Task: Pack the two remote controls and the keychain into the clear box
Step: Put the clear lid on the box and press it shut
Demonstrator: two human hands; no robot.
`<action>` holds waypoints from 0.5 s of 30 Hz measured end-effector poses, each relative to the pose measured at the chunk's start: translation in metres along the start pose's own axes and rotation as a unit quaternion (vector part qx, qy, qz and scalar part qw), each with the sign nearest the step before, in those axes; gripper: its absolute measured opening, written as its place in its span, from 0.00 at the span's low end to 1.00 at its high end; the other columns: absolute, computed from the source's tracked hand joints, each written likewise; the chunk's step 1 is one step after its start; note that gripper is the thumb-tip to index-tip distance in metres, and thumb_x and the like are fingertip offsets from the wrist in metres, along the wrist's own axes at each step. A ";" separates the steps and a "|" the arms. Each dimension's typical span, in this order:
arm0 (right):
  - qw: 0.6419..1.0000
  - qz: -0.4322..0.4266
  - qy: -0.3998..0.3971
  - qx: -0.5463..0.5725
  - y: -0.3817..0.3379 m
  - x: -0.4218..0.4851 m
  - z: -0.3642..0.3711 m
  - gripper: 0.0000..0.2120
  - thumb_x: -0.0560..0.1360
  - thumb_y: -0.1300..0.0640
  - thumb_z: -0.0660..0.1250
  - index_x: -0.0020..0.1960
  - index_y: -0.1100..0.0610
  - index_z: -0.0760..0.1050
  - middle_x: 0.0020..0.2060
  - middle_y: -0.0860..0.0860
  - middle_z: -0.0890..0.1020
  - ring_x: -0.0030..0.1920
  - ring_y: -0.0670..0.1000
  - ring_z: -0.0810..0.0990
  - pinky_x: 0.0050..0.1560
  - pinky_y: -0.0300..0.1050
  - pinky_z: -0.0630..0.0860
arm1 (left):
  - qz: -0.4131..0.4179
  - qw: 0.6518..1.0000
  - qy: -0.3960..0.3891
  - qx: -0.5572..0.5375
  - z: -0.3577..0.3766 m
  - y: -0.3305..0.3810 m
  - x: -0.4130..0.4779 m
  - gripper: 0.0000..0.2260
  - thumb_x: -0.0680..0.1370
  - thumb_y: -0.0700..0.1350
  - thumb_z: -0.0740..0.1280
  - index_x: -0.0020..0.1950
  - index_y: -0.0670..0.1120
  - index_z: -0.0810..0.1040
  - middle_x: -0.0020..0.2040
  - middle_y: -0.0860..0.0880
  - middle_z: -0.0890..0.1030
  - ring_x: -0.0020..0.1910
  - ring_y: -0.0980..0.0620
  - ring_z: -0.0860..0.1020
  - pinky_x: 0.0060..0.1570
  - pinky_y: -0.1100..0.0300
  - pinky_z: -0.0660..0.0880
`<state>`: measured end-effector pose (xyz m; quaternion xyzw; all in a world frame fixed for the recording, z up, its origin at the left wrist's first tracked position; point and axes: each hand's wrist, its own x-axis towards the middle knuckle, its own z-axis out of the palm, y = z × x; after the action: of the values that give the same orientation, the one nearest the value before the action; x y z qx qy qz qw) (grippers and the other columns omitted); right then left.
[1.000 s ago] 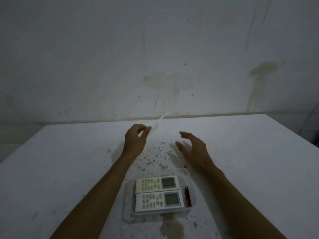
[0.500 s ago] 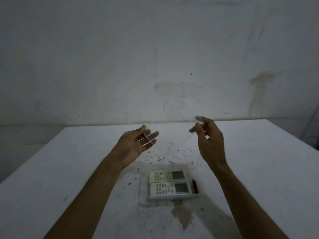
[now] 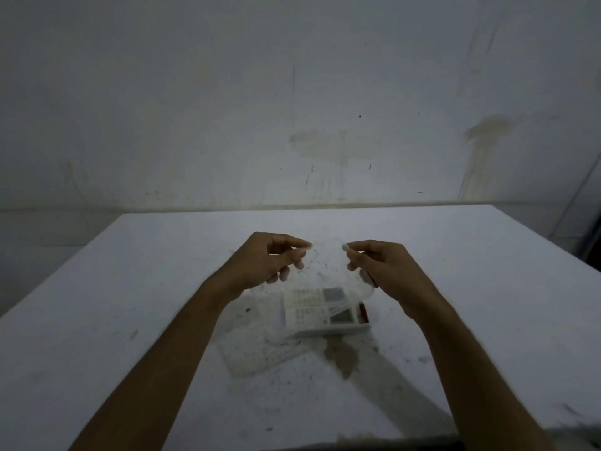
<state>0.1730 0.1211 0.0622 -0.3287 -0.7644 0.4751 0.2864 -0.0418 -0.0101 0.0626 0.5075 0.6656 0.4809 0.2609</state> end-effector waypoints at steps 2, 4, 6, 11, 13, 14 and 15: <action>0.999 0.019 0.002 0.028 0.008 0.003 -0.003 0.13 0.80 0.55 0.68 0.63 0.55 0.81 0.42 0.49 0.87 0.36 0.47 0.81 0.39 0.38 0.79 | 0.000 0.999 0.014 0.049 0.007 -0.006 0.006 0.10 0.80 0.50 0.70 0.59 0.51 0.85 0.46 0.51 0.88 0.36 0.56 0.82 0.34 0.62 0.76; 0.997 0.040 0.034 0.065 0.021 0.003 -0.005 0.15 0.80 0.59 0.68 0.66 0.57 0.79 0.42 0.52 0.87 0.34 0.48 0.81 0.36 0.38 0.79 | 0.005 0.990 0.084 0.114 0.014 -0.016 0.013 0.11 0.80 0.54 0.69 0.59 0.52 0.84 0.49 0.56 0.86 0.42 0.58 0.83 0.43 0.62 0.80; 0.993 0.049 0.085 0.070 0.035 0.002 -0.007 0.17 0.80 0.61 0.68 0.69 0.58 0.76 0.42 0.54 0.87 0.33 0.48 0.82 0.34 0.38 0.78 | -0.003 0.982 0.158 0.103 0.019 -0.026 0.012 0.11 0.80 0.56 0.69 0.58 0.52 0.84 0.50 0.55 0.85 0.46 0.58 0.83 0.48 0.59 0.81; 0.987 0.039 0.148 0.053 0.053 0.001 -0.009 0.17 0.80 0.60 0.68 0.69 0.58 0.77 0.43 0.54 0.86 0.31 0.48 0.82 0.31 0.35 0.76 | -0.027 0.975 0.196 0.098 0.029 -0.056 -0.005 0.06 0.77 0.47 0.75 0.52 0.50 0.87 0.45 0.53 0.87 0.42 0.55 0.85 0.51 0.51 0.84; 0.988 0.032 0.145 0.050 0.052 0.002 -0.007 0.17 0.80 0.60 0.68 0.69 0.57 0.77 0.44 0.53 0.87 0.32 0.48 0.82 0.34 0.38 0.79 | -0.037 0.970 0.219 0.101 0.029 -0.059 -0.005 0.05 0.76 0.47 0.75 0.51 0.49 0.88 0.44 0.53 0.87 0.40 0.55 0.85 0.49 0.52 0.84; 0.988 0.027 0.141 0.051 0.051 0.002 -0.005 0.17 0.80 0.59 0.68 0.69 0.56 0.76 0.44 0.53 0.87 0.32 0.48 0.82 0.35 0.40 0.80 | -0.049 0.966 0.236 0.091 0.029 -0.058 -0.004 0.06 0.77 0.49 0.74 0.50 0.48 0.88 0.43 0.52 0.87 0.38 0.54 0.84 0.47 0.53 0.84; 0.989 0.021 0.136 0.050 0.050 0.002 -0.002 0.17 0.80 0.60 0.68 0.69 0.56 0.76 0.44 0.53 0.87 0.31 0.48 0.82 0.36 0.41 0.81 | -0.066 0.963 0.249 0.077 0.028 -0.057 -0.003 0.08 0.77 0.51 0.74 0.49 0.47 0.88 0.41 0.51 0.87 0.37 0.53 0.85 0.44 0.55 0.84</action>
<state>0.1848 0.1399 0.0176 -0.3914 -0.6866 0.4693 0.3939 -0.0418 -0.0037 -0.0005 0.3448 0.7768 0.5211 0.0784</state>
